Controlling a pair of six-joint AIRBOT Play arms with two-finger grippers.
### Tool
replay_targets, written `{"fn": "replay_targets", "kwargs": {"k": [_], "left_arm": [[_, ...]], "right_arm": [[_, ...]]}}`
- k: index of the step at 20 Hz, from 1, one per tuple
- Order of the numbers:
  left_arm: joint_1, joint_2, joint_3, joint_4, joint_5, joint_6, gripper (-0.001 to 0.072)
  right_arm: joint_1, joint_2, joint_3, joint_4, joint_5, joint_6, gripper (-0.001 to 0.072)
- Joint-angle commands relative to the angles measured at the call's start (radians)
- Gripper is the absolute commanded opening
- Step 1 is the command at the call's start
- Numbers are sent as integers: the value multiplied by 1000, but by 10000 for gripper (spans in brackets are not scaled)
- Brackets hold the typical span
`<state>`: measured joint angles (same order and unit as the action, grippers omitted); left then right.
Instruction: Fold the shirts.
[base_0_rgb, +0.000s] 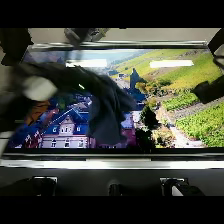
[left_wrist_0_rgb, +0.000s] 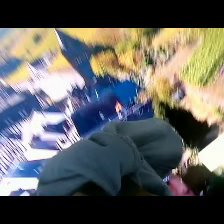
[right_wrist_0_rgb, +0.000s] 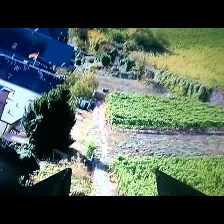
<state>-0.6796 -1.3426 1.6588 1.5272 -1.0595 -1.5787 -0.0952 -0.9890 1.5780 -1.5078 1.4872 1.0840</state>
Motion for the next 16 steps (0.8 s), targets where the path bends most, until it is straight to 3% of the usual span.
{"fn": "replay_targets", "kwargs": {"k": [1, 2, 3, 4, 9, 11, 16], "left_arm": [[-40, -140, -134, -171, 28, -2, 58], [-40, -186, -130, -237, 28, 1, 237], [-37, -222, -116, -279, 19, 1, 551], [-25, -239, -89, -272, -15, 1, 688], [183, -188, 62, -111, -354, 73, 675], [285, -155, 1, -114, -465, 68, 672], [411, -37, -452, -147, -328, 90, 665]], "right_arm": [[0, -51, -34, -3, 64, 0, 602], [0, -82, -42, -3, 56, 1, 602], [0, -122, -47, -3, 52, -1, 604], [0, -166, -47, 5, 51, -17, 610], [0, -367, -47, 180, 54, -93, 623], [0, -446, -47, 296, 67, -128, 675], [0, -583, -47, 416, 89, -146, 673]]}}
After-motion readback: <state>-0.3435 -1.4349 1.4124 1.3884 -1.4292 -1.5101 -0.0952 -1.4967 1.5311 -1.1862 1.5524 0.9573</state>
